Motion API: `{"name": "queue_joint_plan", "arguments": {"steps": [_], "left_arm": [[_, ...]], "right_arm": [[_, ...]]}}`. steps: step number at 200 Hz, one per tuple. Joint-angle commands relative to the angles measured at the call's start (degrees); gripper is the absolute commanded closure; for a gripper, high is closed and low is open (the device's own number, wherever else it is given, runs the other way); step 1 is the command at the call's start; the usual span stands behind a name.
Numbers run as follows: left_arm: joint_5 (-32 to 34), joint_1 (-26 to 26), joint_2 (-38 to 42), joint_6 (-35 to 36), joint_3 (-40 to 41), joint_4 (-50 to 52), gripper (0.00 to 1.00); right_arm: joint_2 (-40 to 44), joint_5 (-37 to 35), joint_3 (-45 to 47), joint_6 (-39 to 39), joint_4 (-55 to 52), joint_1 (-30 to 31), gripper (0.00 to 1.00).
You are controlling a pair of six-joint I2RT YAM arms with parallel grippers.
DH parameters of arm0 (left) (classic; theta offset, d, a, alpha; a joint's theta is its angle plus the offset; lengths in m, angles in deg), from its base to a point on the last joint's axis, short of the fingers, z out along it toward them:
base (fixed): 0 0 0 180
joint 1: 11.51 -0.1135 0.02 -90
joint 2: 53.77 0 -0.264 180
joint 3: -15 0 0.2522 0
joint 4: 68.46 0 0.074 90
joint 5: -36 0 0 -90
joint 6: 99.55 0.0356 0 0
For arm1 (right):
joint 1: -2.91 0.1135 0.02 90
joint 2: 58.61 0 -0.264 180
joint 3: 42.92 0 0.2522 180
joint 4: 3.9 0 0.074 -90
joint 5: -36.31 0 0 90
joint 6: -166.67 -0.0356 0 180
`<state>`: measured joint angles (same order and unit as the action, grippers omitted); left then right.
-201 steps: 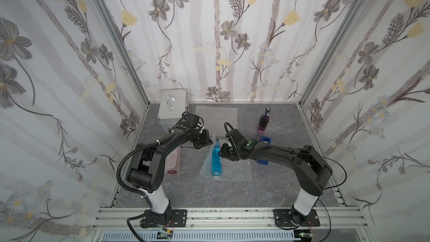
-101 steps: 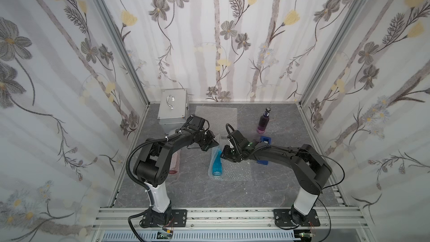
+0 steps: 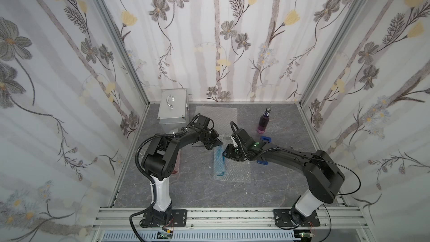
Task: Wrap wine bottles in bubble wrap
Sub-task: Wrap the wine bottle in bubble wrap.
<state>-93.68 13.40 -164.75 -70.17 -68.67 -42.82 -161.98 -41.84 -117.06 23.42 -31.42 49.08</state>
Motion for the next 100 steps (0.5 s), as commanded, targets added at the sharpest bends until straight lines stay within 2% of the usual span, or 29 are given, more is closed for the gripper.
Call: {"name": "queue_joint_plan", "arguments": {"steps": [1, 36, 100], "left_arm": [[0.18, 0.69, -0.53, 0.23, -0.83, 0.5, 1.0], [0.13, 1.71, -1.22, 1.11, -1.69, 1.07, 1.0], [0.39, 2.48, -2.0, 2.29, -2.51, 1.9, 1.0]], "right_arm": [[1.54, -1.01, 0.94, -0.42, -0.42, 0.01, 0.64], [1.55, -2.0, -0.97, -0.39, -2.79, 0.28, 0.65], [5.06, -8.05, -2.86, 1.23, -11.32, -0.31, 0.66]]}}
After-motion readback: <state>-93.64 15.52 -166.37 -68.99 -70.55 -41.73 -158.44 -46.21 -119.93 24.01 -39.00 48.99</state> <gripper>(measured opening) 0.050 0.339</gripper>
